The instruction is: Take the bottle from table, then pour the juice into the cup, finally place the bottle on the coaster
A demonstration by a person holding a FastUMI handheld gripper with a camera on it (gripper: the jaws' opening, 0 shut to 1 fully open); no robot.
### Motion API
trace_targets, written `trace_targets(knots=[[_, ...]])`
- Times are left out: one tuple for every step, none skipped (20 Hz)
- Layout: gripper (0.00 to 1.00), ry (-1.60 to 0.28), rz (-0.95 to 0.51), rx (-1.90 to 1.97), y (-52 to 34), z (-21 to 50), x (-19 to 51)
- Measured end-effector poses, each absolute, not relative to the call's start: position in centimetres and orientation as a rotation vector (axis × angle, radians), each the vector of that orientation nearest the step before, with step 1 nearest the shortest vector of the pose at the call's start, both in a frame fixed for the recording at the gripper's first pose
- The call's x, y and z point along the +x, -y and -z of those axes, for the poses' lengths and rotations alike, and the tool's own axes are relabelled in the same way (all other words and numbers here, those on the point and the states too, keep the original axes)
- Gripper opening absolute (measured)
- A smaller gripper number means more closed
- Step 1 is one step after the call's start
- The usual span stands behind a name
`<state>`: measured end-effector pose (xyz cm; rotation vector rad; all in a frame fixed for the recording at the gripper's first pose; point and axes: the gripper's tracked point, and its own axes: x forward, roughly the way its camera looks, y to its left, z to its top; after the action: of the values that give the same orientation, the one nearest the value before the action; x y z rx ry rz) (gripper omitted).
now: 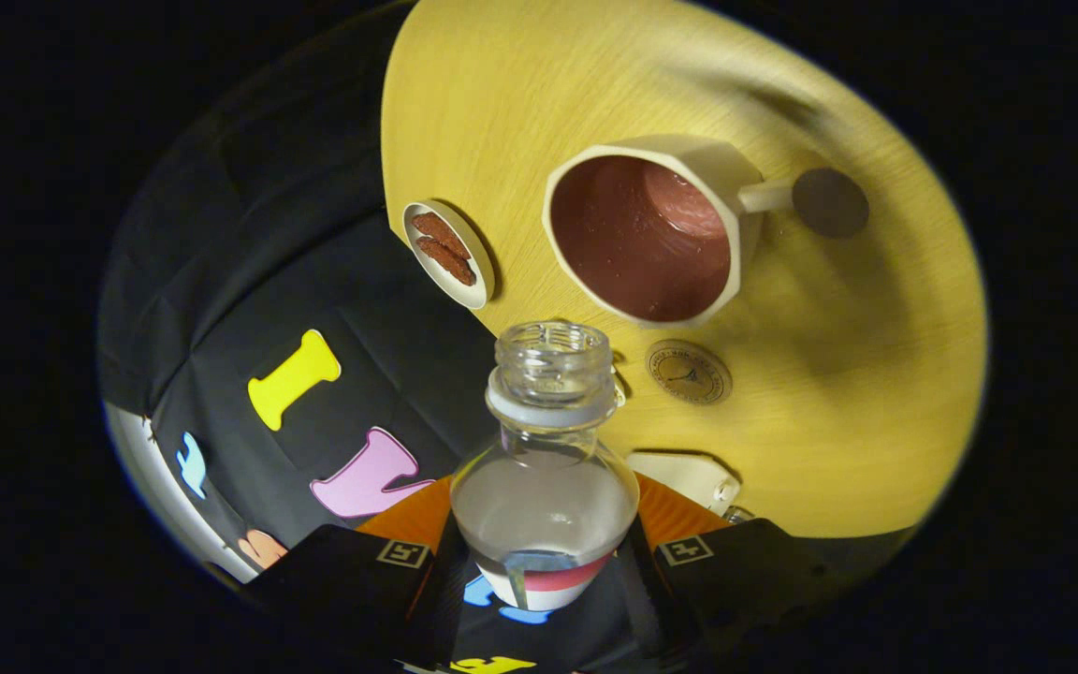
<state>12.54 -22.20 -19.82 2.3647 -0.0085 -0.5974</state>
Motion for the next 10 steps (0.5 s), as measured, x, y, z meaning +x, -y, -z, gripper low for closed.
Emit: trace_targets(knots=[[0.73, 0.016, 0.595, 2.309, 22.1, 19.8, 12.4], [0.73, 0.005, 0.590, 2.239, 21.7, 19.8, 12.1], [0.73, -0.015, 0.587, 2.159, 21.3, 19.9, 11.9], [0.73, -0.034, 0.598, 2.073, 21.2, 20.3, 11.3], [0.73, -0.047, 0.600, 1.987, 21.1, 20.4, 10.6], [0.73, -0.059, 0.600, 1.903, 21.0, 20.2, 10.0], [0.73, -0.066, 0.590, 1.823, 21.0, 20.1, 9.4], [0.73, -0.075, 0.575, 1.747, 20.8, 19.9, 8.8], [0.73, -0.083, 0.559, 1.668, 20.7, 19.6, 8.4], [0.73, -0.093, 0.538, 1.592, 20.4, 19.3, 7.9]])
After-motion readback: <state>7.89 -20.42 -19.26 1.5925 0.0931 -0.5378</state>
